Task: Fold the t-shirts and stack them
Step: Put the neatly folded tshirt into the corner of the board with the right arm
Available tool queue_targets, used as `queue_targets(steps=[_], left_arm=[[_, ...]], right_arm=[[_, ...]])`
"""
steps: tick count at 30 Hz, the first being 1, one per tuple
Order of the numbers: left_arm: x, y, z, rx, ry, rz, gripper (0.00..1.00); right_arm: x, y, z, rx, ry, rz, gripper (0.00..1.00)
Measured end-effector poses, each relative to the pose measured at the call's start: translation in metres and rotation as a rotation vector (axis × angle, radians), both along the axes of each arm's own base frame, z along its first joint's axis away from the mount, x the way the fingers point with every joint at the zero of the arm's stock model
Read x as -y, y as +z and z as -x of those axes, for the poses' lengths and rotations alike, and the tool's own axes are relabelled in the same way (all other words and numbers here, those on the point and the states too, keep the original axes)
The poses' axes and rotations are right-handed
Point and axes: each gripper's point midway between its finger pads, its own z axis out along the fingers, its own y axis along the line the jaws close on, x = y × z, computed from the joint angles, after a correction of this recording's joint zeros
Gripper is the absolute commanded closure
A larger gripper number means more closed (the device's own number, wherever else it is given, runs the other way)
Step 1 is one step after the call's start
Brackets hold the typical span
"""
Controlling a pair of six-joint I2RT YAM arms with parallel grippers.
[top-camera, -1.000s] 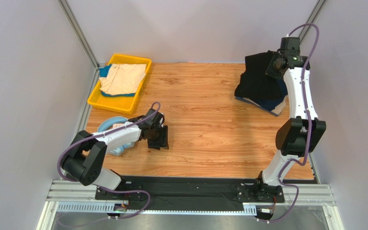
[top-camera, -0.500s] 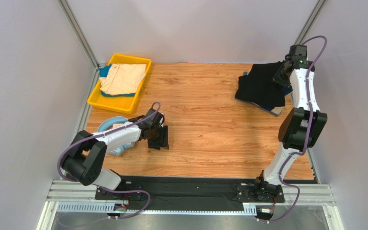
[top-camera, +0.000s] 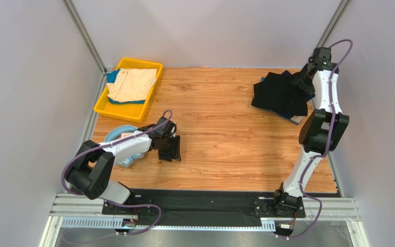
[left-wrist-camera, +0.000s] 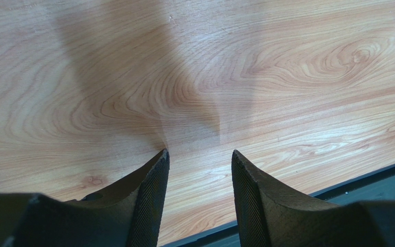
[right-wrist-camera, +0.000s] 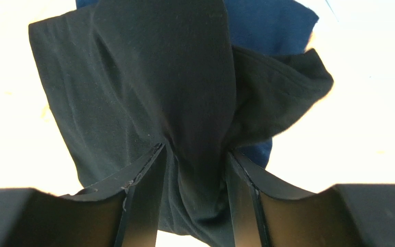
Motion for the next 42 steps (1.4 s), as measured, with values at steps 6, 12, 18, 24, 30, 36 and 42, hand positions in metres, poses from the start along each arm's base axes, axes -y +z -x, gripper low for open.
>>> queue_targets(steps=[6,12,18,24,30,36,42], left_arm=[[0.000,0.000,0.000,0.000,-0.004,0.000,0.45],[0.000,0.000,0.000,0.000,-0.007,0.000,0.45],[0.000,0.000,0.000,0.000,-0.008,0.001,0.45],[0.001,0.004,-0.001,0.013,-0.007,0.010,0.45],[0.006,0.013,-0.002,0.033,-0.014,0.040,0.43],[0.014,0.043,-0.013,0.130,-0.019,0.084,0.41],[0.014,0.082,-0.027,0.238,0.002,0.104,0.41]], right_arm=[[0.005,0.007,0.025,-0.024,-0.053,0.040,0.38],[0.000,0.052,0.048,0.056,-0.066,0.068,0.38],[-0.013,0.078,0.065,0.133,-0.065,0.046,0.39],[-0.078,0.058,0.085,0.097,0.055,0.011,0.39],[-0.234,0.050,0.124,0.123,0.438,-0.045,0.39],[-0.286,0.032,0.173,0.138,0.598,-0.067,0.38],[-0.281,0.015,0.192,0.128,0.611,-0.072,0.38]])
